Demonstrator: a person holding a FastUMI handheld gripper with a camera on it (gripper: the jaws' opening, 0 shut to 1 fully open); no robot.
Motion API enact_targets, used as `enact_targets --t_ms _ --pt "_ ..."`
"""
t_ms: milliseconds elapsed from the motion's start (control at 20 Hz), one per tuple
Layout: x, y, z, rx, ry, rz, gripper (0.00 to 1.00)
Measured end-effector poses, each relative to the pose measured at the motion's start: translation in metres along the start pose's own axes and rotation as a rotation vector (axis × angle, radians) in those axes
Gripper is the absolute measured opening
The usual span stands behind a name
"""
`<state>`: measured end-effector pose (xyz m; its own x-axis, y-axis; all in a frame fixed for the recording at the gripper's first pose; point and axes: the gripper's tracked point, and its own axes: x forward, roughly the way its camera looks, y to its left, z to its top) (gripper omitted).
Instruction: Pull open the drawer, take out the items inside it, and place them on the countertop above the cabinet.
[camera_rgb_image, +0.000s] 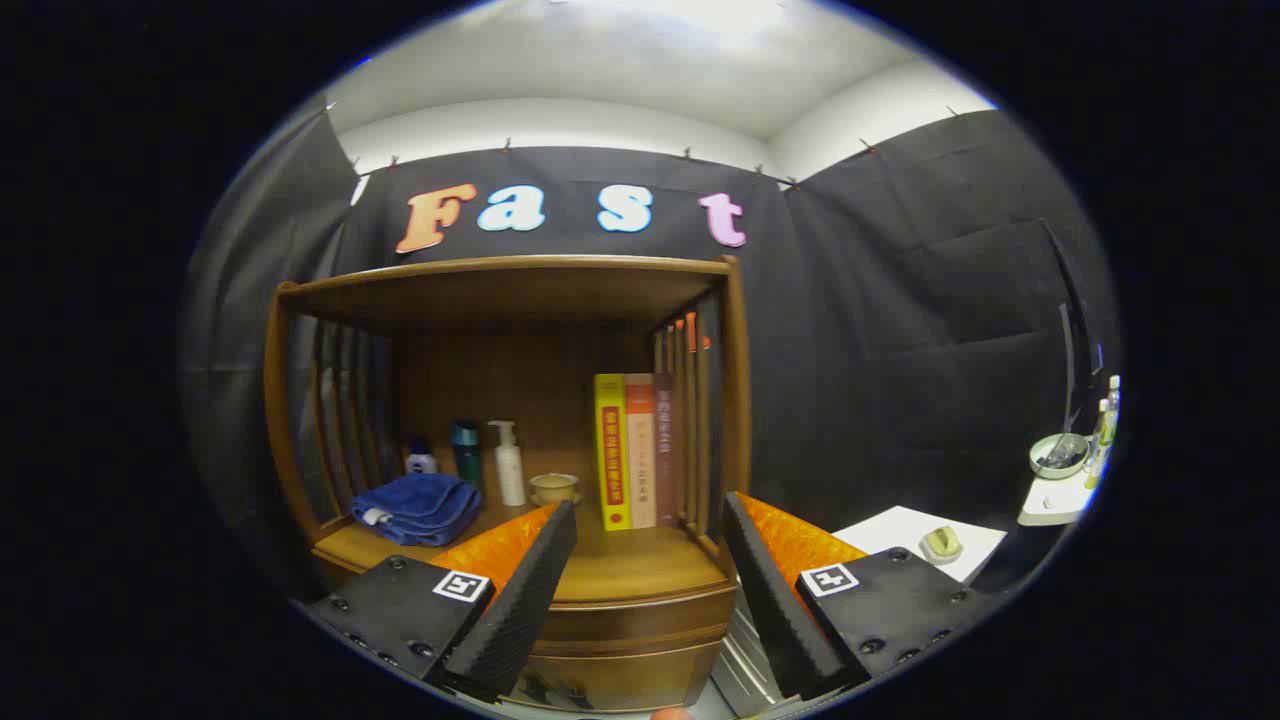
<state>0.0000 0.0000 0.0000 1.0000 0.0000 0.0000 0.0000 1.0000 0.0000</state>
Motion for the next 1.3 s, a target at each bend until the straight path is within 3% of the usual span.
enact_targets --t_ms 200,400,700,1000,1300 --pt "-0.002 0.041 0.010 -0.040 -0.004 0.075 0.98" --pt "-0.014 0.056 0.016 0.001 0.001 0.099 0.98" --pt "-0.021 0.052 0.036 0.011 -0.036 0.071 0.98" --pt "-0.028 0.043 0.028 0.068 -0.001 0.070 0.99" --pt "-0.023 0.045 0.024 0.047 -0.017 0.061 0.98"
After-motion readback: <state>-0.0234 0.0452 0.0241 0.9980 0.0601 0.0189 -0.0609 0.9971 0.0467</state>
